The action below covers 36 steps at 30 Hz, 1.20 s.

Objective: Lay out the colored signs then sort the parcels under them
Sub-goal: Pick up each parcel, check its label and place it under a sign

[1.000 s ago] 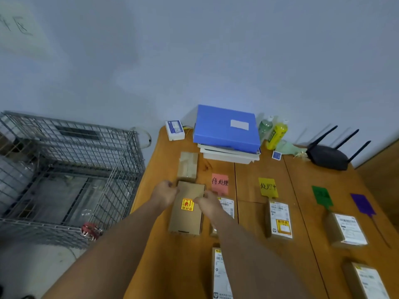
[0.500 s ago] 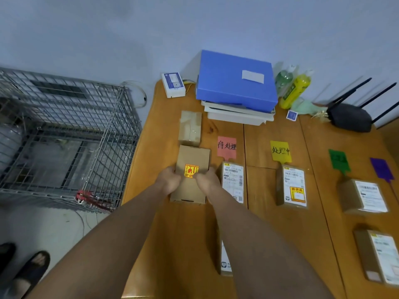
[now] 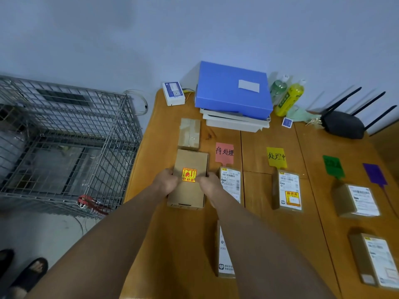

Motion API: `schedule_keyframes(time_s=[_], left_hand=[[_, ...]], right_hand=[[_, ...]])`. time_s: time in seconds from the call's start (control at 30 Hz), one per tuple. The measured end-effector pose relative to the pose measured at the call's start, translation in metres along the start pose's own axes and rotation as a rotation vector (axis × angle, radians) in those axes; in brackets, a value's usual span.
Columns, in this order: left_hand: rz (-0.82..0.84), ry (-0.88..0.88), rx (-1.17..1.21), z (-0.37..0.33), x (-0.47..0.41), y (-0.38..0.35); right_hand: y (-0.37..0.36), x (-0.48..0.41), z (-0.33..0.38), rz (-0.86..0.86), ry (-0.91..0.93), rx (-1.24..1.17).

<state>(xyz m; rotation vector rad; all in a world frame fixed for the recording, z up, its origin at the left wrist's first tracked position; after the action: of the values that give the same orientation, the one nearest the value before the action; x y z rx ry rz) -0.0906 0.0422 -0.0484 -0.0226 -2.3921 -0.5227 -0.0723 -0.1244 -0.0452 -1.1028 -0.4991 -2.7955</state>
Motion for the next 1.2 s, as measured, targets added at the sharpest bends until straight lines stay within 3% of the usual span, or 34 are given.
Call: schedule_keyframes(time_s=[0.5, 0.67, 0.9, 1.03, 1.2], left_hand=[[-0.09, -0.221, 0.159, -0.143, 0.104, 0.068], [-0.187, -0.391, 0.177, -0.212, 0.149, 0.076], [-0.063, -0.465, 0.434, -0.276, 0.195, 0.061], [-0.107, -0.447, 0.503, -0.284, 0.2, 0.061], [-0.166, -0.464, 0.51, -0.286, 0.194, 0.065]], right_hand=[[0.072, 0.124, 0.124, -0.178, 0.464, -0.369], [0.091, 0.174, 0.174, -0.484, 0.703, -0.086], [0.09, 0.223, 0.21, -0.694, 1.036, 0.334], [0.096, 0.23, 0.215, -0.577, 1.077, 0.391], [0.123, 0.231, 0.215, -0.431, 1.108, 0.08]])
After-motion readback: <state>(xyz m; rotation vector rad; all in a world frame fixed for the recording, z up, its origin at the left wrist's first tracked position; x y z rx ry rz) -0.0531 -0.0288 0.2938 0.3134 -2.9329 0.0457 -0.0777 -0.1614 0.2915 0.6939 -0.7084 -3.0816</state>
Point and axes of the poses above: each hand's wrist, its own x-axis away from the middle knuckle, its own y-axis out of the back of the hand, z = x × y, the point moved 2 cm from there along -x, towards the middle knuckle, and after that the axes turned 6 degrees about -x, right-handed, at the moved point
